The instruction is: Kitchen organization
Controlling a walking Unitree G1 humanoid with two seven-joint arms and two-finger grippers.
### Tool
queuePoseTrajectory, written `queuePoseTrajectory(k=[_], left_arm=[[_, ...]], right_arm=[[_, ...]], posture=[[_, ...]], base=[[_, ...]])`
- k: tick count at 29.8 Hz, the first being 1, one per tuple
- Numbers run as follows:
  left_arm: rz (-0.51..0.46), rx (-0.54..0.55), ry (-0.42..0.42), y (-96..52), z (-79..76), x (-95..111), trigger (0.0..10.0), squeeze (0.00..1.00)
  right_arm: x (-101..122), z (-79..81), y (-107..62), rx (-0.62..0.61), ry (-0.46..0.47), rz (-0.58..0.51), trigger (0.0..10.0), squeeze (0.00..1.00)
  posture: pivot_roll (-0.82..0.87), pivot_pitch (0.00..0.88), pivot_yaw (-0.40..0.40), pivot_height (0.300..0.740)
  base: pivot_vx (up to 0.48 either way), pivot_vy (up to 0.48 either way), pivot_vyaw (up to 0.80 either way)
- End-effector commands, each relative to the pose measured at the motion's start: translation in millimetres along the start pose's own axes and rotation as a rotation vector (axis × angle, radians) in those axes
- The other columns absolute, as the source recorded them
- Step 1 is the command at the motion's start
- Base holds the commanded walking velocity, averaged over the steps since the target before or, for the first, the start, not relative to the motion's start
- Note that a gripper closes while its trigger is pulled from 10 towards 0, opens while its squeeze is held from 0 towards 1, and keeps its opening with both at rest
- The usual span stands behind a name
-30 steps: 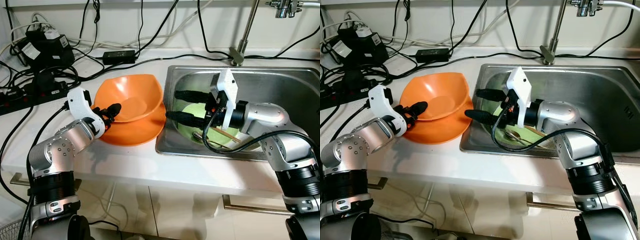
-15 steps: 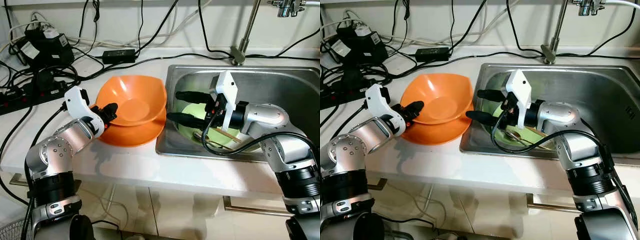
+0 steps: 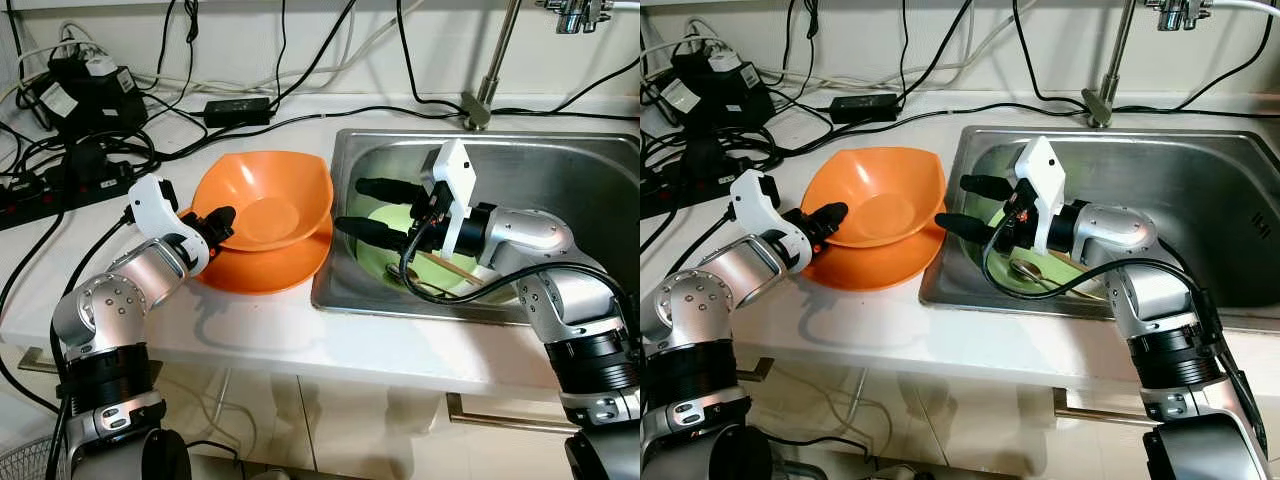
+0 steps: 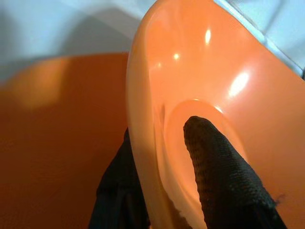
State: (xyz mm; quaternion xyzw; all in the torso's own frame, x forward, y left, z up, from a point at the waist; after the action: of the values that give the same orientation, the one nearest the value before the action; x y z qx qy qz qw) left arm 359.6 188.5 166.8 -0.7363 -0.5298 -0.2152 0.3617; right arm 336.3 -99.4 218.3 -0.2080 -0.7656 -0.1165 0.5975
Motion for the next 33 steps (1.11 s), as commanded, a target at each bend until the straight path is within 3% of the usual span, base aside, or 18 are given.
queuePoseTrajectory(k=[1, 8, 9, 11, 15, 18, 23, 25, 33], left_arm=[[-0.082, -0.005, 0.028, -2.4, -7.1, 16.3, 0.0, 0.00], [-0.150, -0.028, 0.049, -4.3, -15.8, 25.3, 0.0, 0.00], [-0.226, -0.080, 0.042, -6.7, -25.9, 35.1, 0.0, 0.00], [-0.254, -0.096, 0.047, -7.9, -29.5, 38.3, 0.0, 0.00], [-0.310, -0.193, 0.091, -12.4, -47.9, 39.8, 0.0, 0.00], [-0.317, -0.262, 0.100, -13.9, -58.9, 35.9, 0.0, 0.00], [-0.359, -0.338, 0.189, -14.8, -72.3, 30.1, 0.0, 0.00], [-0.370, -0.340, 0.240, -14.1, -73.4, 28.2, 0.0, 0.00], [-0.426, -0.380, 0.284, -14.5, -77.8, 29.2, 0.0, 0.00]], right_arm=[[1.9, -3.5, -0.5, -0.026, -0.041, 0.005, 10.0, 0.00], [-10.1, 1.3, -1.2, -0.030, -0.148, 0.061, 10.0, 0.00], [-13.8, 1.9, -1.1, -0.038, -0.188, 0.072, 10.0, 0.00], [-13.5, 0.5, -0.6, -0.046, -0.184, 0.068, 10.0, 0.00], [-2.9, -12.6, 2.7, -0.109, -0.122, 0.003, 10.0, 0.00], [2.6, -24.3, 5.7, -0.170, -0.026, -0.041, 10.0, 0.00], [11.8, -54.6, 9.0, -0.363, 0.199, -0.143, 10.0, 0.00], [14.5, -56.2, 10.1, -0.367, 0.264, -0.175, 10.0, 0.00], [13.9, -53.8, 16.0, -0.347, 0.307, -0.150, 10.0, 0.00]], posture=[[0.00, 0.015, 0.114, 0.740], [0.00, 0.015, 0.114, 0.740], [0.00, 0.016, 0.114, 0.740], [0.00, 0.017, 0.113, 0.740], [0.00, 0.015, 0.114, 0.740], [0.00, 0.013, 0.112, 0.740], [0.00, 0.009, 0.108, 0.740], [0.00, 0.010, 0.106, 0.740], [0.00, 0.009, 0.105, 0.740]], base=[[0.000, 0.000, 0.00], [0.000, 0.000, 0.00], [0.000, 0.000, 0.00], [0.000, 0.000, 0.00], [0.000, 0.000, 0.00], [0.000, 0.000, 0.00], [0.000, 0.000, 0.00], [0.000, 0.000, 0.00], [0.000, 0.000, 0.00]])
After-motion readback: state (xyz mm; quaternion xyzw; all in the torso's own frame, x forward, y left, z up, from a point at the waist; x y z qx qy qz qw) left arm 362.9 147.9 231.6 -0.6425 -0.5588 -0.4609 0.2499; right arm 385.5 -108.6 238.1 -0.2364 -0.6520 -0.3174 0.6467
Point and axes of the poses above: a point about 5 cm out from each wrist's last joint towards the gripper, its own y axis pointing out of the wrist towards the gripper, its own x axis along the axis of the wrist's last joint, z = x × y, the point moved 3 cm from there along y, pointing out of the wrist towards the gripper, and after that the axes turned 5 degrees about -y, right-handed, at the moved point
